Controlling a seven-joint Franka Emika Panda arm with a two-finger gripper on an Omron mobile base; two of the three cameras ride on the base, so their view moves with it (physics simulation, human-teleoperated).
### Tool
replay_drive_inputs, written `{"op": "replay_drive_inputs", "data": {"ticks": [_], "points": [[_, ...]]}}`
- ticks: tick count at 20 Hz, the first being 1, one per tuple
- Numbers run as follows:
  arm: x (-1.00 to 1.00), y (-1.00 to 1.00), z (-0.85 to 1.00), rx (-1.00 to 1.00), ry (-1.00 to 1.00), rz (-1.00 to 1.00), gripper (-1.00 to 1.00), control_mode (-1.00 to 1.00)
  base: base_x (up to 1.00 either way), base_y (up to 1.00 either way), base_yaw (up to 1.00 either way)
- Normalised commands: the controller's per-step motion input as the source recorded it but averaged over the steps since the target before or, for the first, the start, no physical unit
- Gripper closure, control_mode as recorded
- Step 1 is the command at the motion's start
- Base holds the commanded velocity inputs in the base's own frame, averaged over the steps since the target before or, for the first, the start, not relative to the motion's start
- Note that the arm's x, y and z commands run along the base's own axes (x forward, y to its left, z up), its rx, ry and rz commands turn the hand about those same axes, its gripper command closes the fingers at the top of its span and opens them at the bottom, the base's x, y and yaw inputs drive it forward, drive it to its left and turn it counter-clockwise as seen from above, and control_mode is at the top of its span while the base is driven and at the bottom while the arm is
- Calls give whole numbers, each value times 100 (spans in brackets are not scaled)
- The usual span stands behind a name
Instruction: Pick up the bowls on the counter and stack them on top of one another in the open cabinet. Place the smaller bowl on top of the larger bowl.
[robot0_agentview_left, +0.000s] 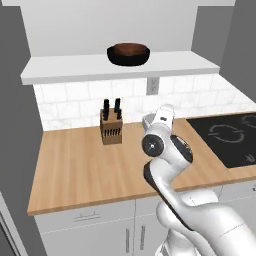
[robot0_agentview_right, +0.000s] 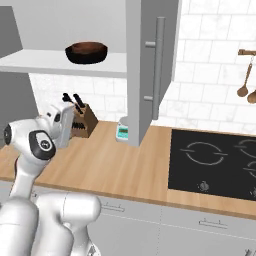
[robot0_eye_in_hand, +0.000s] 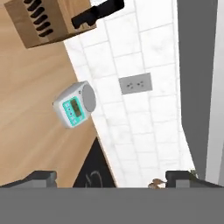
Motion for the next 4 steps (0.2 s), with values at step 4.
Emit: {"op": "replay_drive_inputs", "data": {"ticks": [4], "points": [[-100, -100, -61, 26, -41, 0, -100, -100, 0, 0, 0]]}}
